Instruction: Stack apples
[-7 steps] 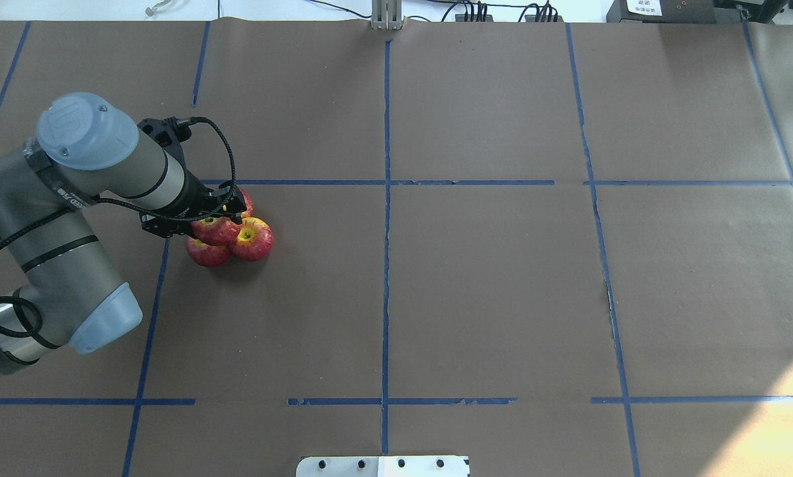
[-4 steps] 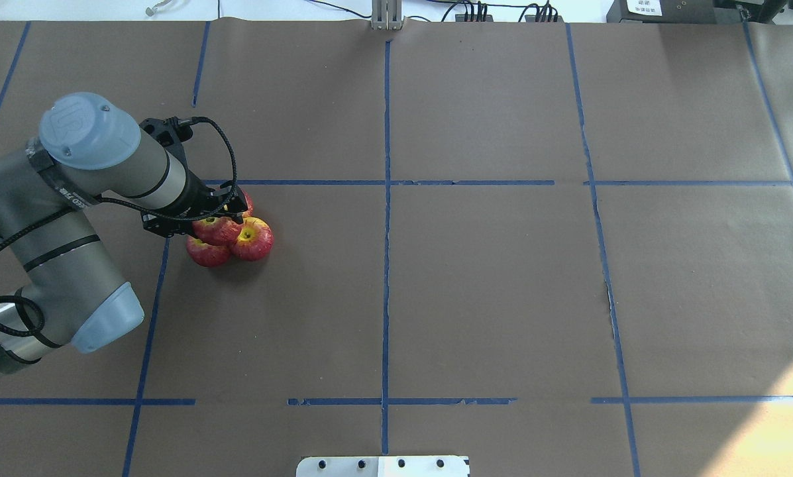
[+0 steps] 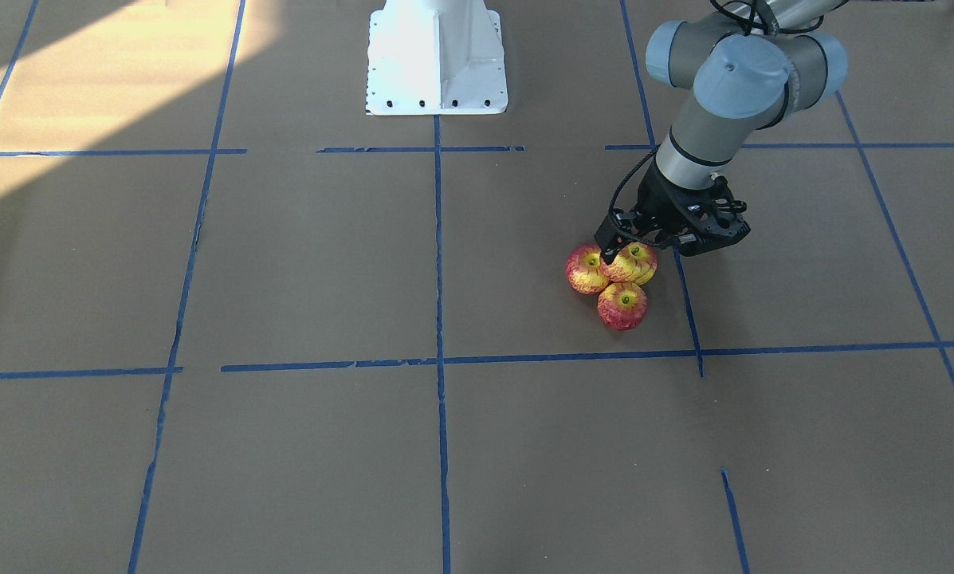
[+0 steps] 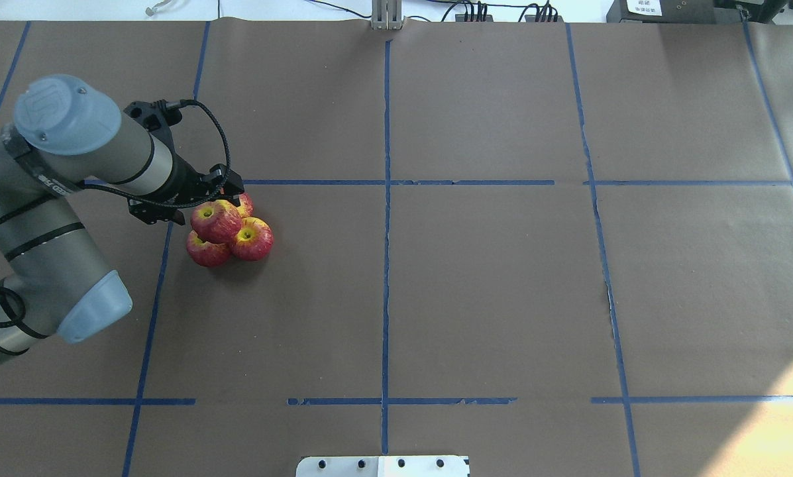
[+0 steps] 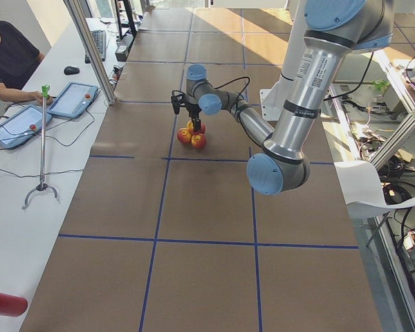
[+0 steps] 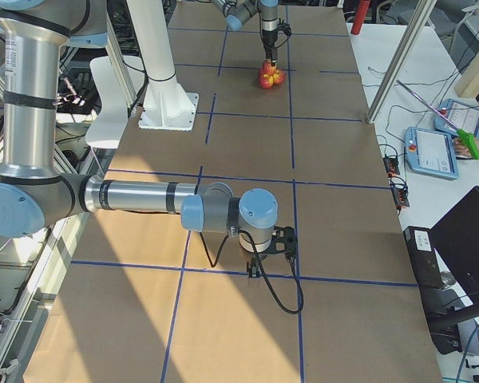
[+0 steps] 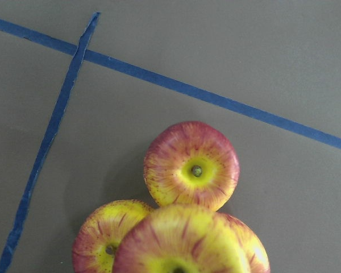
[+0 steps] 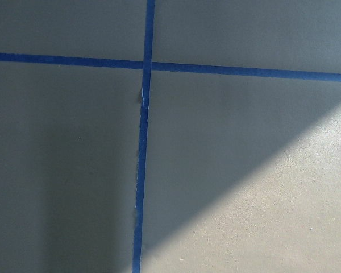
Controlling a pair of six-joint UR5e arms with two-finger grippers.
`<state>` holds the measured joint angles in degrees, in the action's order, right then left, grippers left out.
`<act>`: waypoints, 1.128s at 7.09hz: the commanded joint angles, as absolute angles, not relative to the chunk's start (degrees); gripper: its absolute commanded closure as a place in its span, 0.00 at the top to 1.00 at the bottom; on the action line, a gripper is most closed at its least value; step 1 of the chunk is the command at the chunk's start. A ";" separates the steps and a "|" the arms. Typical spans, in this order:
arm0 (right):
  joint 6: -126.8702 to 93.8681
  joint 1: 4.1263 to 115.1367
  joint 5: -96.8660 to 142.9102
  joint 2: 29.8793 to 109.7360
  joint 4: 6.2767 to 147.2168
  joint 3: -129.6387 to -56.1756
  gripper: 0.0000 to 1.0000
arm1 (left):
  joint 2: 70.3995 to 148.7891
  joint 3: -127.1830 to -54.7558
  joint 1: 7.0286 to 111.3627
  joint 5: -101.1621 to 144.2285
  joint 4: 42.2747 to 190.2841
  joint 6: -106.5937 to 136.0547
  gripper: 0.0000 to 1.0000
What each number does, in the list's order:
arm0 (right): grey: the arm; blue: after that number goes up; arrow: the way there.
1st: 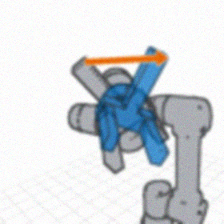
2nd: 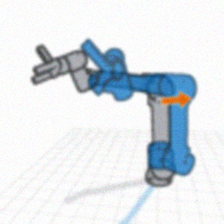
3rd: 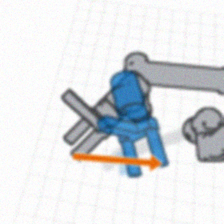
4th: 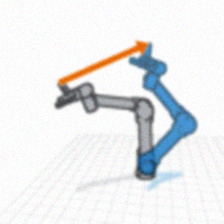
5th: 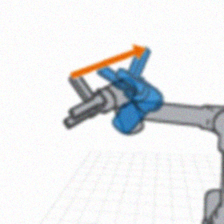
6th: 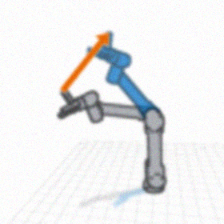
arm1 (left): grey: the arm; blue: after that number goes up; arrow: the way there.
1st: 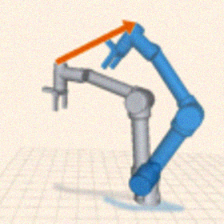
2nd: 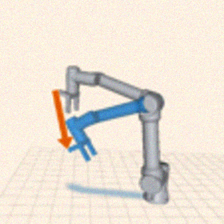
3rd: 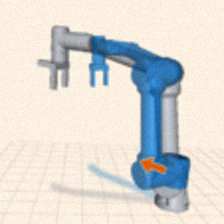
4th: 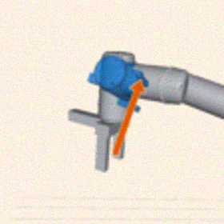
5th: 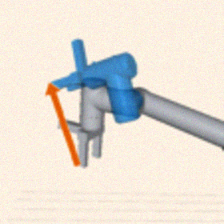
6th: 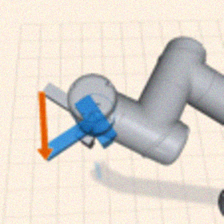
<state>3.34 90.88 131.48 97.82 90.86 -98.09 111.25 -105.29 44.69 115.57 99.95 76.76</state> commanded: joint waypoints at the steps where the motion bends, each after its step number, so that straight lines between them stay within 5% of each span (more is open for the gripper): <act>1: 3.34 90.88 131.48 97.82 90.88 -98.09 1.00 | 107.52 -110.36 54.44 116.36 96.79 62.84 1.00; 4: 3.34 90.88 131.48 97.82 90.88 -98.09 1.00 | 95.49 -111.19 69.90 126.50 95.62 30.45 1.00; 8: 3.34 90.88 131.48 97.82 90.88 -98.09 1.00 | 87.81 -100.48 91.71 129.81 93.80 -7.39 1.00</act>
